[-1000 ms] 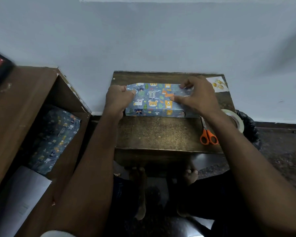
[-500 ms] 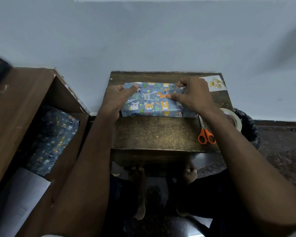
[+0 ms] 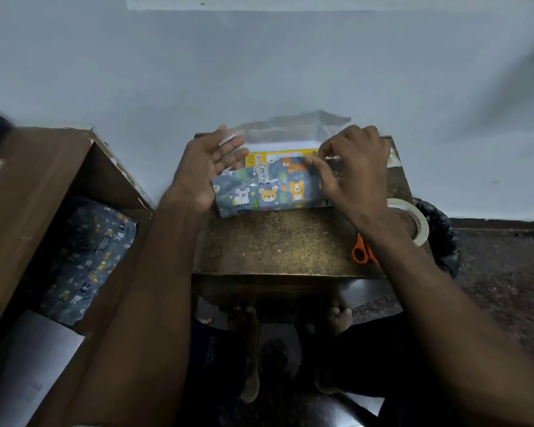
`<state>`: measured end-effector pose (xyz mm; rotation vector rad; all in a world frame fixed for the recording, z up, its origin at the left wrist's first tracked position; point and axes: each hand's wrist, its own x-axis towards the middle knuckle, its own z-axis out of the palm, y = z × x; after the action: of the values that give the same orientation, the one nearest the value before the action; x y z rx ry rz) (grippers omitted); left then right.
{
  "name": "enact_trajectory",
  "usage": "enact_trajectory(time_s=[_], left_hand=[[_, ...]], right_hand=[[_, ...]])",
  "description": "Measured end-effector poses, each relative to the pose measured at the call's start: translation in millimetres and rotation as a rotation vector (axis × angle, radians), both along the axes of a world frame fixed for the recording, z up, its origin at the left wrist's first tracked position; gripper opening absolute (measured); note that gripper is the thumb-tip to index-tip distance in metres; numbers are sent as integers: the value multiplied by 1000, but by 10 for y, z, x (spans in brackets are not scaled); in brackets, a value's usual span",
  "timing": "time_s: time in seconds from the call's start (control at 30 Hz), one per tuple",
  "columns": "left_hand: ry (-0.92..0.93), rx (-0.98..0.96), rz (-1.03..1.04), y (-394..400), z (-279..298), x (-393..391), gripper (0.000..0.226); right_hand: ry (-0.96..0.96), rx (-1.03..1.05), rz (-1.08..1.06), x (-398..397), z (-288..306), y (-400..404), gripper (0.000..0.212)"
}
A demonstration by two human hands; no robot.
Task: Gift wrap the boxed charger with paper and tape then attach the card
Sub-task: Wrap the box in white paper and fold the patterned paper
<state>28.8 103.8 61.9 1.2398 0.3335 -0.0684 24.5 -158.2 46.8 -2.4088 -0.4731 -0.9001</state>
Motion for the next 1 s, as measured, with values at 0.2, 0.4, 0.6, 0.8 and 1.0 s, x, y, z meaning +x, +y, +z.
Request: enact_trajectory(time_s=[0.2,0.4,0.6,0.8,1.0], left_hand=[[-81,545,65,-31,-142,65,64],[-426,1535,147,-160,-104,83,65],[-456,1401,-74,-242,-195,158,42],[-401,1376,-90,-299,-180,174,18],[-468,1396,-112,-341,-212,172,32]], right_hand=[[35,-53,-160,202,-91,167,22],[238,34,-281,411,-234,371,17],[173,87,-329,383,-266,492,17],[137,-76,-42,31,-273,518,27],[302,-335,32,-401,-423,553,57]])
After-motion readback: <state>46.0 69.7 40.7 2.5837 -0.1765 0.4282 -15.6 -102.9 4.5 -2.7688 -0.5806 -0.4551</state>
